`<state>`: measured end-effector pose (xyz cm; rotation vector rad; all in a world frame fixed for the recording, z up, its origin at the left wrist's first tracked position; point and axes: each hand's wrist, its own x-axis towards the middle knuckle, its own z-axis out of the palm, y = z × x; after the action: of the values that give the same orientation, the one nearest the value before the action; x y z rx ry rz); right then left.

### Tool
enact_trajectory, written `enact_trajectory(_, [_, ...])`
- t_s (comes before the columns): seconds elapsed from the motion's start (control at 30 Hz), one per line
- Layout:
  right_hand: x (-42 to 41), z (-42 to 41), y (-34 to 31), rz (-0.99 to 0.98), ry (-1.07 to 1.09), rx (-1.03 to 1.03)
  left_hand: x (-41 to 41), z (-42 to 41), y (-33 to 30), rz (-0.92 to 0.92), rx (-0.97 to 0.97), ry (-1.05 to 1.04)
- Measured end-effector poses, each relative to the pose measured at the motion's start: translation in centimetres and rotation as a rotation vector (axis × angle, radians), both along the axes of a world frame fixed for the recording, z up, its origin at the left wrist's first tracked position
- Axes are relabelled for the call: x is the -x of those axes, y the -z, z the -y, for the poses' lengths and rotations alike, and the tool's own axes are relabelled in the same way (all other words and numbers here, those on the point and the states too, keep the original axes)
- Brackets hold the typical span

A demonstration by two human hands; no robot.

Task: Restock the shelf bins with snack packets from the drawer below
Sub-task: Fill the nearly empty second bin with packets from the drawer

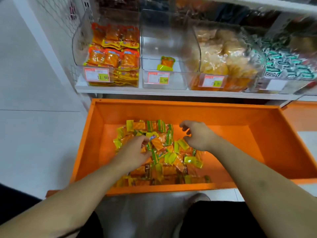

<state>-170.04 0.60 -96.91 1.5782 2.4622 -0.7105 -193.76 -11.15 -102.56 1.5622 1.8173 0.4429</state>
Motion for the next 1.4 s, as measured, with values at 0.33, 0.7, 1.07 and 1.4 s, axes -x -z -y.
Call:
enact_trajectory(0.33, [-2.3, -5.1, 11.9, 0.296, 0.055, 0.209, 3.6, -3.2, 11.4, -0.234, 0.382, 0.266])
enact_trajectory(0.7, [0.2, -5.1, 21.1, 0.096, 0.051, 0.305, 4.0, -5.4, 15.2, -0.270, 0.296, 0.165])
enact_trajectory(1.07, [3.6, -4.6, 21.8, -0.152, 0.551, 0.244, 3.4, -5.6, 14.6, -0.236, 0.188, 0.118])
enact_trajectory(1.4, [4.8, -4.6, 19.3, -0.253, 0.501, 0.252, 4.6, -5.6, 11.3, -0.074, 0.161, -0.066])
